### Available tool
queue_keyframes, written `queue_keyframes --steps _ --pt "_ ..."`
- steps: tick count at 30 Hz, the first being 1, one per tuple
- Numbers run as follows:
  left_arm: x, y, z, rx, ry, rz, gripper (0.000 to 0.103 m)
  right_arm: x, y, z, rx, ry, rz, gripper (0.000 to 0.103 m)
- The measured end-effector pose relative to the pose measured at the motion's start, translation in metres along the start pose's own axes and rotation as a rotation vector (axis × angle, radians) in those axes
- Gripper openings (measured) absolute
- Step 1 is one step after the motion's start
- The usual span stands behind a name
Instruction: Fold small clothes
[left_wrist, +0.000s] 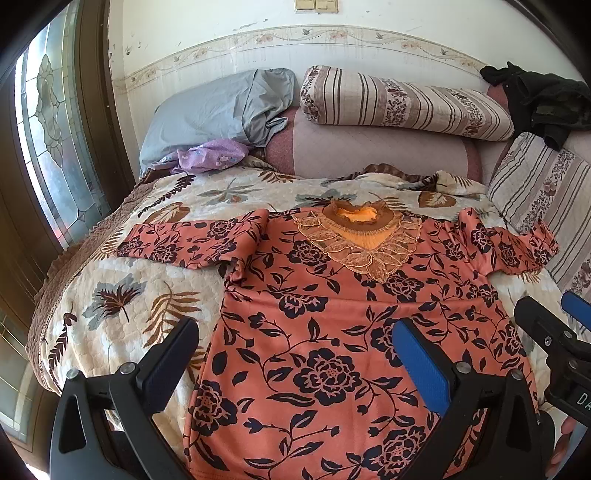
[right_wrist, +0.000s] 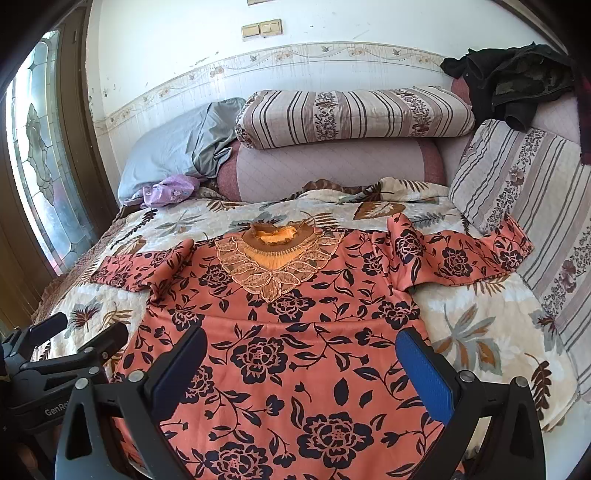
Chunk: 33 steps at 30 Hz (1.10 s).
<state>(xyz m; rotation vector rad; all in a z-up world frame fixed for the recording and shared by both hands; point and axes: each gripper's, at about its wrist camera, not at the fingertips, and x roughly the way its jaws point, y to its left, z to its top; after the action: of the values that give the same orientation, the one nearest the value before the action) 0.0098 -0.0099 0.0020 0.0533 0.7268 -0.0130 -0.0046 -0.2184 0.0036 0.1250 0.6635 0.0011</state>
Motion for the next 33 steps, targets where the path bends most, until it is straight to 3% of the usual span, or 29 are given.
queue_keyframes --steps 14,18,22,27,28,30,33 --pt "0.009 -0.001 0.000 0.002 0.017 -0.007 0.103 0.009 -0.003 -0.002 0.004 0.015 0.004 0.103" --pt "0.038 0.012 -0.009 -0.028 0.077 -0.002 0.103 0.024 -0.024 -0.009 0.053 0.068 0.081 0.103" --pt "0.080 0.031 -0.026 -0.056 0.169 0.040 0.103 0.038 -0.082 -0.023 0.186 0.082 0.125 0.103" --pt "0.119 0.040 -0.032 -0.042 0.219 0.084 0.103 0.065 -0.208 -0.029 0.463 0.066 0.077 0.100" --pt "0.125 0.039 -0.029 -0.041 0.215 0.084 0.103 0.072 -0.235 -0.028 0.518 0.055 0.057 0.098" --pt "0.136 0.035 -0.020 -0.031 0.198 0.086 0.103 0.086 -0.281 -0.022 0.598 0.045 0.004 0.081" --pt "0.154 0.030 -0.004 -0.029 0.160 0.077 0.103 0.116 -0.348 -0.008 0.701 0.023 -0.060 0.075"
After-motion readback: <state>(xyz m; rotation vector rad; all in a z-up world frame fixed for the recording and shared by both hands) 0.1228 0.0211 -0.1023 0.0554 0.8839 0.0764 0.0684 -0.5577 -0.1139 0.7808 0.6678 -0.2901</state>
